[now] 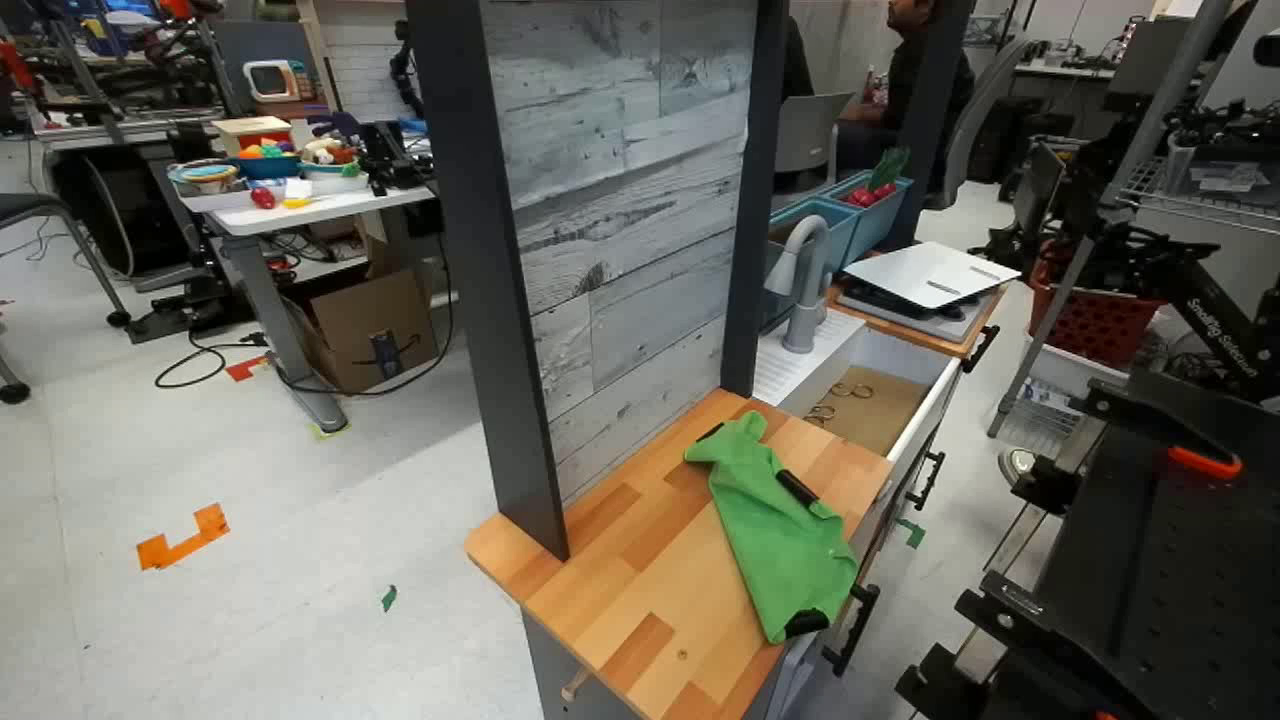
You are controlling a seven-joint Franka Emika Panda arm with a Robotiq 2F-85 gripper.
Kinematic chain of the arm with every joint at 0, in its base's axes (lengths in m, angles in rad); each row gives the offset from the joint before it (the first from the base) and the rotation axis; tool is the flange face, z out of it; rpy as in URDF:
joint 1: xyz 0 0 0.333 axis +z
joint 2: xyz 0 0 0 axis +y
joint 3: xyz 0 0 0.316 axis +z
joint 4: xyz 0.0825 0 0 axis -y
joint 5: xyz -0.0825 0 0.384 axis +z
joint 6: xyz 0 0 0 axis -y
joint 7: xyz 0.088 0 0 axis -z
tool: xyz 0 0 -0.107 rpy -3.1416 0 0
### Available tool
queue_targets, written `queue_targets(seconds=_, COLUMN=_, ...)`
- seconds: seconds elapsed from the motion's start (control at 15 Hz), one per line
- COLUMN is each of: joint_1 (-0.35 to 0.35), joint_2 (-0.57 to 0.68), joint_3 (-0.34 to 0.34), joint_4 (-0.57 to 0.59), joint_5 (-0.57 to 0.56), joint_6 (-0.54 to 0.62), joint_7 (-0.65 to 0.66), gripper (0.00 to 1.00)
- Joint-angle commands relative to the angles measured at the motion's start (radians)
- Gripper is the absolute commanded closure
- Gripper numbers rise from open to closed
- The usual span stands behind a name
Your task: Move the green towel to the left
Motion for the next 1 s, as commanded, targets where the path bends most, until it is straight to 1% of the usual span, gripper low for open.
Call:
queue_targets(seconds=0.0, joint_1=-0.016, joint_2=0.001, joint_3=0.014, joint_4=0.003, joint_5=0.005, joint_6=-0.003, joint_7=-0.005, gripper=0.0)
queue_targets(seconds=0.4, joint_1=-0.016, joint_2=0.001, joint_3=0.014, joint_4=0.003, joint_5=0.005, joint_6=-0.003, joint_7=-0.005, gripper=0.0)
queue_targets(seconds=0.47, joint_1=-0.022, joint_2=-0.007, joint_3=0.023, joint_4=-0.016, joint_5=0.013, joint_6=0.068, joint_7=0.027, gripper=0.0)
queue_targets(seconds=0.67, joint_1=-0.028, joint_2=0.057, joint_3=0.043, joint_4=-0.025, joint_5=-0.001, joint_6=0.212, joint_7=0.086, gripper=0.0)
queue_targets(seconds=0.8, joint_1=-0.031, joint_2=0.135, joint_3=0.063, joint_4=-0.035, joint_5=-0.024, joint_6=0.352, joint_7=0.127, gripper=0.0)
queue_targets(seconds=0.87, joint_1=-0.03, joint_2=0.182, joint_3=0.071, joint_4=-0.031, joint_5=-0.035, joint_6=0.403, joint_7=0.147, gripper=0.0)
queue_targets(seconds=0.93, joint_1=-0.031, joint_2=0.242, joint_3=0.079, joint_4=-0.03, joint_5=-0.039, joint_6=0.482, joint_7=0.176, gripper=0.0)
